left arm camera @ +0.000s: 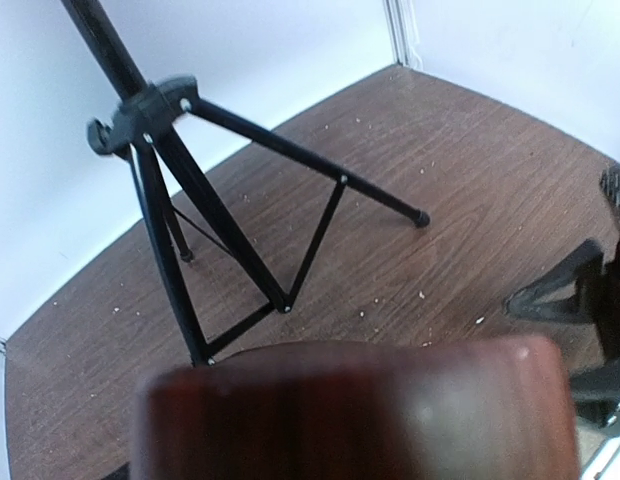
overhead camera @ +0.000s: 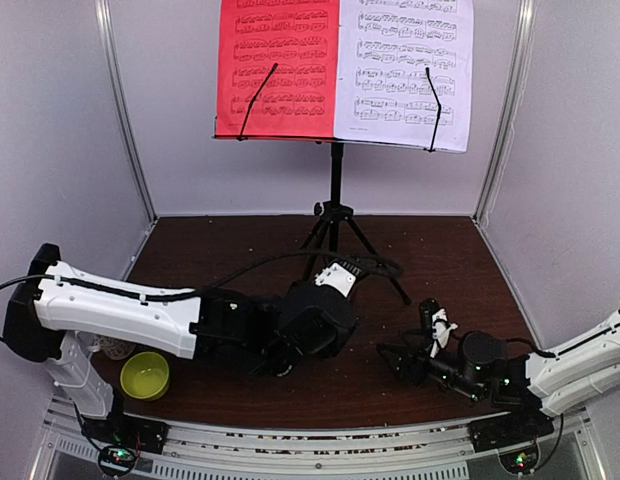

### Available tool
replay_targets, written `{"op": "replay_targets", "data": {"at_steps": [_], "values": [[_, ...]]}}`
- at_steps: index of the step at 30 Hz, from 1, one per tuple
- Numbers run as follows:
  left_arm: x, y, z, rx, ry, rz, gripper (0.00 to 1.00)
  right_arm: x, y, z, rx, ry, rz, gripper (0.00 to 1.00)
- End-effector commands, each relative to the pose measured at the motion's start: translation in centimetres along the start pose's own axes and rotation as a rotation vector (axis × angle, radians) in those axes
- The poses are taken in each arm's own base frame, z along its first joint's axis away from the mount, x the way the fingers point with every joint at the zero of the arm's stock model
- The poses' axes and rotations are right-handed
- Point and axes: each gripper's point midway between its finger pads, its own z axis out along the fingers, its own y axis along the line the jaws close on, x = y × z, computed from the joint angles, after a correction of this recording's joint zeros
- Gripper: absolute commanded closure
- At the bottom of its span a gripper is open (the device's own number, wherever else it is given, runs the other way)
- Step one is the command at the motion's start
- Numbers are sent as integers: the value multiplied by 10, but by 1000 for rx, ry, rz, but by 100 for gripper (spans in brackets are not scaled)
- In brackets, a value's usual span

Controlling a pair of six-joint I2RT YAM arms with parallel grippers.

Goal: Set up the instrument practice props

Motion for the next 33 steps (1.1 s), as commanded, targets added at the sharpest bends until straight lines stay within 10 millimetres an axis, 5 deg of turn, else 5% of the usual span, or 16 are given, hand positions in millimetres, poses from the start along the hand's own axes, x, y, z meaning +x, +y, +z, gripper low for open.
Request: {"op": "replay_targets", "data": {"at_steps": [1,19,33], "values": [[-59,26,-31,-14,-78,-82,72,-38,25,7,-16,-141,-164,30],[-74,39,-64,-116,108,133,77,-58,88,31,100,-321,-569,53],[-70,42,-73,-106,185,110,77,-66,106,49,215,-350,-666,58]]}}
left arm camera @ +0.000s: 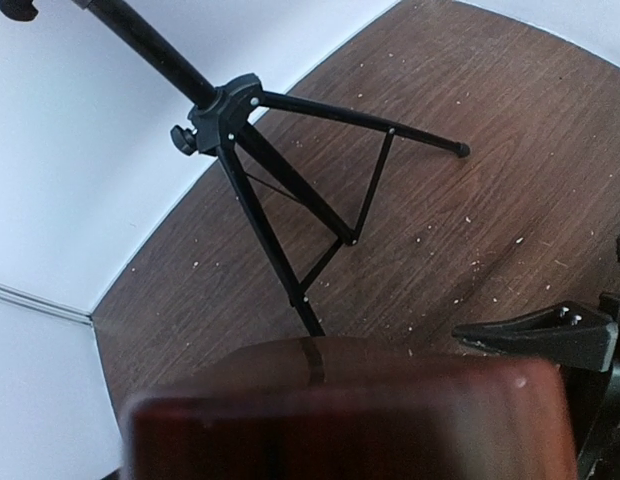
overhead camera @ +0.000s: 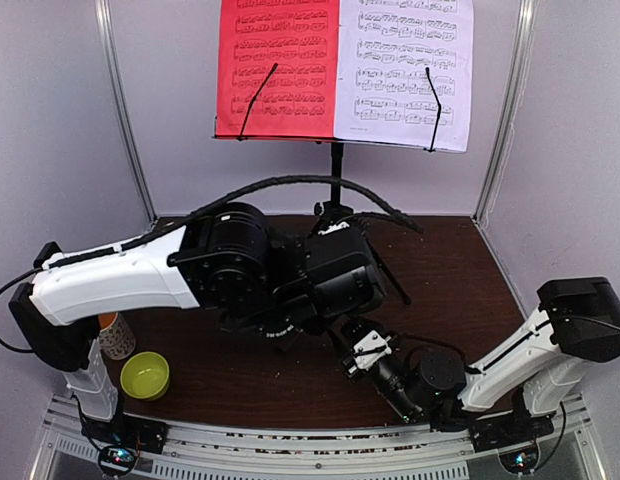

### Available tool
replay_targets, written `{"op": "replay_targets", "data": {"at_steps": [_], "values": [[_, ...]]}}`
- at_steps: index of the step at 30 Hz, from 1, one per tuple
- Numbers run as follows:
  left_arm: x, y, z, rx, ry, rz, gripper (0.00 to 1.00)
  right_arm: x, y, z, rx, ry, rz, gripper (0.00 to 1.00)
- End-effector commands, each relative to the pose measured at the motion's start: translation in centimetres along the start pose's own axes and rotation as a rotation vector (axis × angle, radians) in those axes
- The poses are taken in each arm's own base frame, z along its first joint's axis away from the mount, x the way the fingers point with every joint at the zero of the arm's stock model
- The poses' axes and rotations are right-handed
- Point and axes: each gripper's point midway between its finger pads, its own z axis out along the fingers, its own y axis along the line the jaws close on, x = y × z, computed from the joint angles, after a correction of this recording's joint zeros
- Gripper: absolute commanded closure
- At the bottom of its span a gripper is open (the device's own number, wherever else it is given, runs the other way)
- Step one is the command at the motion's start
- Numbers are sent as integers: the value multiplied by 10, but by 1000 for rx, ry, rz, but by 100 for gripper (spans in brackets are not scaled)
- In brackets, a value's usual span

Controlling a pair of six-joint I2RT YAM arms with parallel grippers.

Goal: Set up the instrument practice props

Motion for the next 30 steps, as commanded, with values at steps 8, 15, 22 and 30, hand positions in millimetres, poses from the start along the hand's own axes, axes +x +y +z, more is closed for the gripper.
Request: {"op": "replay_targets", "data": {"at_steps": [8,15,22,30], "values": [[-9,11,-12,-5,-6,-75,77,-7,19,11,23,-21,-69,62],[-12,11,-15,6,-9,-95,78,-6,32,16,-6,-20,-91,62],[-10,13,-16,5,-1,-99,78,-1,38,19,-6,-6,-108,63],[-11,14,-19,12,-7,-107,78,5,35,20,36,12,-135,70]]}}
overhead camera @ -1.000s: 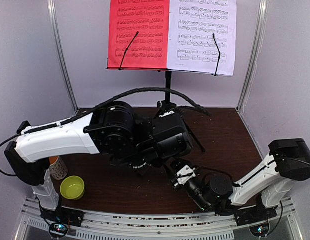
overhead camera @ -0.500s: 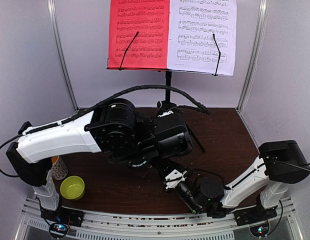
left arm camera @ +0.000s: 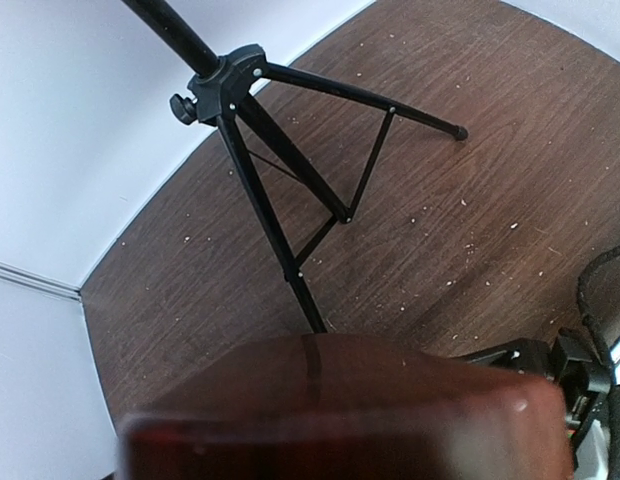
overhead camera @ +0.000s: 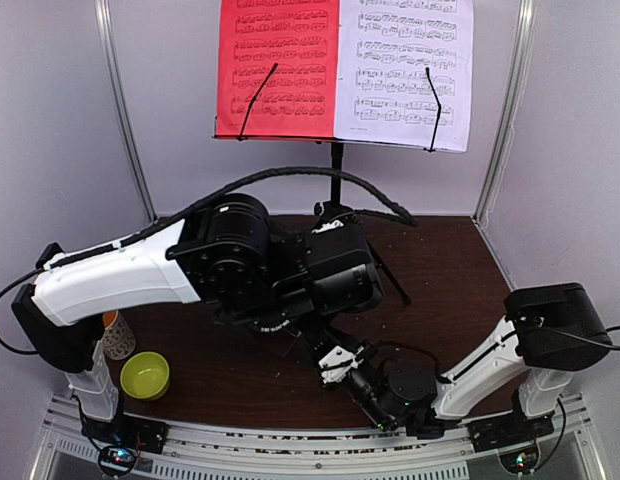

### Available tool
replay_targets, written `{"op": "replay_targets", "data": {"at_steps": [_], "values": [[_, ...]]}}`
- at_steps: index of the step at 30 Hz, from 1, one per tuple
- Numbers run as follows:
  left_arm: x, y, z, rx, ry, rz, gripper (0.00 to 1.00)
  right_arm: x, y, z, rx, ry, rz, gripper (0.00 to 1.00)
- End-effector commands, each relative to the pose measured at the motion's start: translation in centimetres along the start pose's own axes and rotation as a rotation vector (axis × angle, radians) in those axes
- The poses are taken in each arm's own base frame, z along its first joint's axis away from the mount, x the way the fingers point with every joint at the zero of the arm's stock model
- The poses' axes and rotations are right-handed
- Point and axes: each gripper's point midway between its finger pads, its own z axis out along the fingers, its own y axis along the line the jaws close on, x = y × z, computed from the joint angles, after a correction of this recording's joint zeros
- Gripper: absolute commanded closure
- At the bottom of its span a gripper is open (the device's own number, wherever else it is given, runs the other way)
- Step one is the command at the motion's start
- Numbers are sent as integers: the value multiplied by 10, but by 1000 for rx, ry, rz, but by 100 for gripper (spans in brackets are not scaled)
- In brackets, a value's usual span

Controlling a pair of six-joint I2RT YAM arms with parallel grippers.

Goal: Set up the instrument practice props

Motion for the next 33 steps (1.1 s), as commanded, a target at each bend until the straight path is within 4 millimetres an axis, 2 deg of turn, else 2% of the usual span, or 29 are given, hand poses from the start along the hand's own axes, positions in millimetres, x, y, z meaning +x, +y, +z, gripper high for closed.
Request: {"op": "replay_targets", "data": {"at_steps": [1,9,14,20,24,33], "values": [[-19,11,-15,-1,-70,-63,78,-3,-4,3,59,9,-5,72],[-18,8,-15,9,-66,-62,78,-8,-23,3,169,14,-7,81],[-19,10,-16,3,-72,-64,78,-13,-30,0,180,-7,10,86],[-21,10,-17,5,-78,-68,78,-14,-26,-2,140,-33,12,92],[-22,12,-19,4,-85,-73,79,-15,-23,-3,117,-43,18,100],[-24,13,-23,15,-112,-92,79,-21,-18,-7,23,-76,135,100]]}}
